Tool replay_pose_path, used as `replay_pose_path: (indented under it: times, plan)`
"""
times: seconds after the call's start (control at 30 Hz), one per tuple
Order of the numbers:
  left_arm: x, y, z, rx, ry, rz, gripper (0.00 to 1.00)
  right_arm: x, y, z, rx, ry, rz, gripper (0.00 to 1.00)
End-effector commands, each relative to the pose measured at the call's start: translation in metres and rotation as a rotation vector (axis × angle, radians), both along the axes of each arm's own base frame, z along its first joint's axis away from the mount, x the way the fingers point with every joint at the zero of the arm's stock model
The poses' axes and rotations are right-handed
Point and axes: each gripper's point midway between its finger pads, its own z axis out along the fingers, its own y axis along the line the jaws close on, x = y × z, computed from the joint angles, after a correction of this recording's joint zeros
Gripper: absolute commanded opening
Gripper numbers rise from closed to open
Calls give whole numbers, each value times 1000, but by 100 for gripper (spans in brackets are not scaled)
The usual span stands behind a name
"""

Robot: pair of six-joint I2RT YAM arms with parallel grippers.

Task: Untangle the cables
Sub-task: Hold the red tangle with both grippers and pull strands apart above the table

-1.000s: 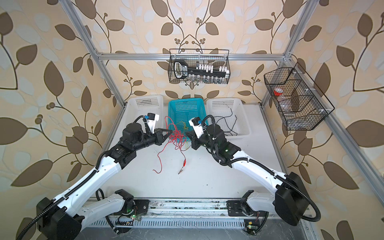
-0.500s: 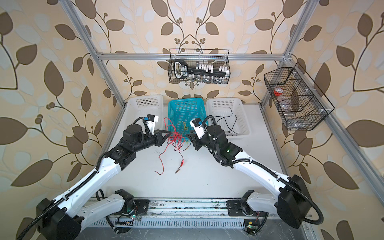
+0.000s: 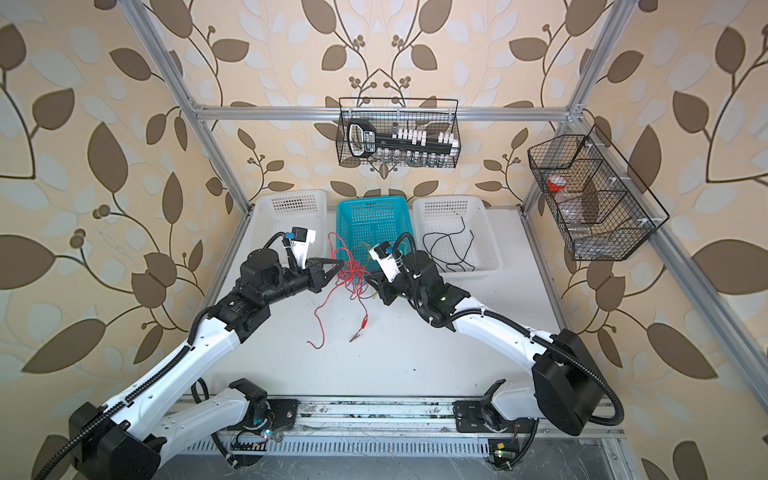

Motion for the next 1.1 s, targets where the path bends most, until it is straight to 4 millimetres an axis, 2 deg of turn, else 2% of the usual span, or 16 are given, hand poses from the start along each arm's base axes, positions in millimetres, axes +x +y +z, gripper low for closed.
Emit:
replay_pose_path:
  times: [0.0, 0.07, 0.17, 0.37, 0.47, 0.77, 1.07]
  plan:
    - [-3, -4, 14, -42, -52, -29, 0, 1, 10, 15, 51, -27, 24, 12]
    - [-3, -3, 11, -37, -46, -27, 0, 2, 10, 18, 60, -32, 25, 2]
    - [-1, -1, 4, -24, -34, -7, 1, 1, 9, 18, 55, -35, 21, 0]
    - [3, 5, -7, 0, -19, 31, 27, 1, -12, 8, -26, -46, -53, 0]
    - [4, 6, -9, 9, -18, 40, 32, -1, -24, 2, -72, -50, -90, 0]
    - [8, 7, -15, 25, -11, 58, 33, -7, -49, -10, -181, -58, -146, 0]
    - [13, 8, -23, 36, 9, 71, 32, -11, -53, -10, -197, -67, -140, 0]
